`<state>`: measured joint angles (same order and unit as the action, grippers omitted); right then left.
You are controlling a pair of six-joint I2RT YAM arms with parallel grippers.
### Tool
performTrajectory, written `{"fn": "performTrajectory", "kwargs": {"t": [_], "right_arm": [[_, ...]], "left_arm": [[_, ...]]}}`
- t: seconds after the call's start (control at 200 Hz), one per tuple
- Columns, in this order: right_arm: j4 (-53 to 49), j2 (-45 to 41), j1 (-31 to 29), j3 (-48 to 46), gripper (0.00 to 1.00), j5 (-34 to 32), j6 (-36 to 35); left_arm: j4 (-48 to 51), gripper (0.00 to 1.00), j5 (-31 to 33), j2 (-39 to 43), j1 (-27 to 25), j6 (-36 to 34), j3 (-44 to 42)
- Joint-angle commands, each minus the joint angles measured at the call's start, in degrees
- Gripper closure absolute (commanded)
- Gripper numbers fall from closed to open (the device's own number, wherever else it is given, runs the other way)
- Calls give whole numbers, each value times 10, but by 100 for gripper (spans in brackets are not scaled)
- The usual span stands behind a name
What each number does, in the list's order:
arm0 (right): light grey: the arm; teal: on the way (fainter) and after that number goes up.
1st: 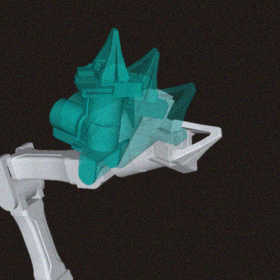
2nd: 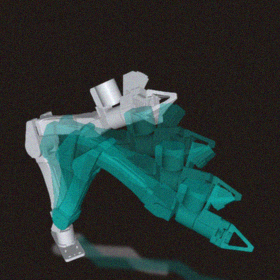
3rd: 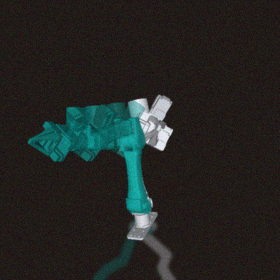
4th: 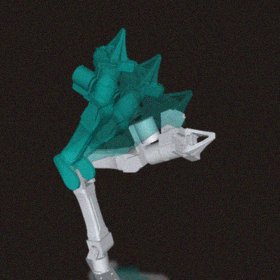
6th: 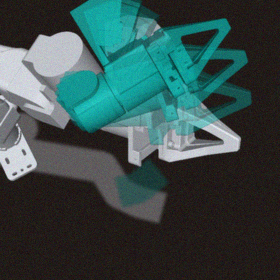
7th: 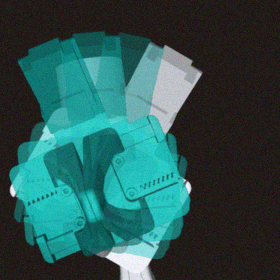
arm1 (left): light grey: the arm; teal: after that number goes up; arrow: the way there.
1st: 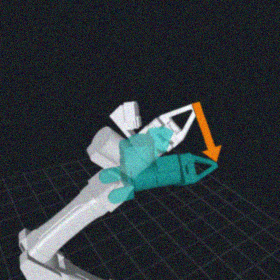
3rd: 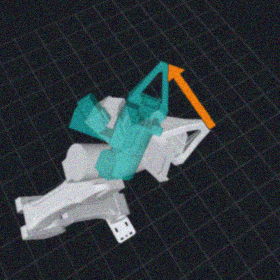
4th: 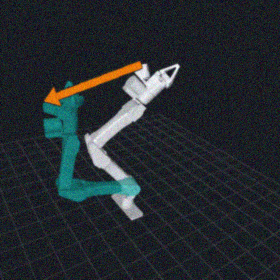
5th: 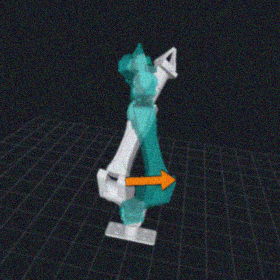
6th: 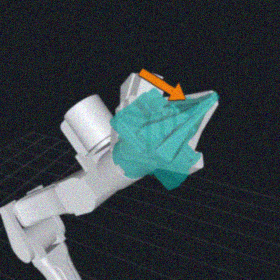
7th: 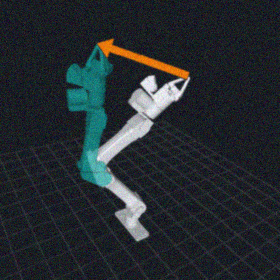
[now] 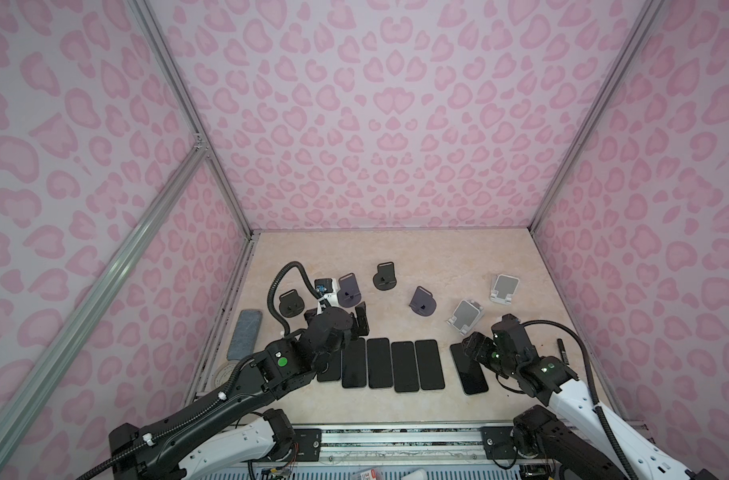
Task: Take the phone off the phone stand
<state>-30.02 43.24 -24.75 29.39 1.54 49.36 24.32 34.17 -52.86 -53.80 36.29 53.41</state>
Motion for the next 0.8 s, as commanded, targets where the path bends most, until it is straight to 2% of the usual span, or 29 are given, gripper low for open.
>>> {"fn": "performTrajectory", "kwargs": {"t": [0.0,0.065,0.15,0.175,0.305,0.37,0.43,0.465,0.54,0.625,0.72,0.795], "right_arm": [[17,0,0,64,10,-42,-86],[49,5,0,91,8,-59,-112],[133,15,-1,71,5,-113,-101],[166,22,-2,61,2,-125,-93],[324,47,-17,20,1,-148,-114],[420,40,-20,-10,1,-161,-157],[480,40,-21,-27,1,-178,-175],[492,43,-21,-28,1,-191,-177],[491,56,-21,-25,1,-233,-152],[438,59,-14,-7,1,-275,-108],[454,50,-12,-16,1,-272,-152],[517,38,-11,-49,1,-250,-171]], "left_arm": [[12,2,-15,-9,0,-70,51],[14,2,39,-4,0,-79,57],[-13,2,91,22,0,-101,26],[-25,2,98,32,0,-106,11],[-69,2,135,54,5,-142,-29],[-93,2,111,51,15,-203,-45],[-117,2,28,47,39,-268,-66],[-115,2,0,39,57,-274,-74],[-136,2,-12,36,93,-270,-112],[-219,2,18,60,132,-254,-181],[-323,2,15,98,186,-290,-248],[-340,2,16,95,231,-357,-256]]}}
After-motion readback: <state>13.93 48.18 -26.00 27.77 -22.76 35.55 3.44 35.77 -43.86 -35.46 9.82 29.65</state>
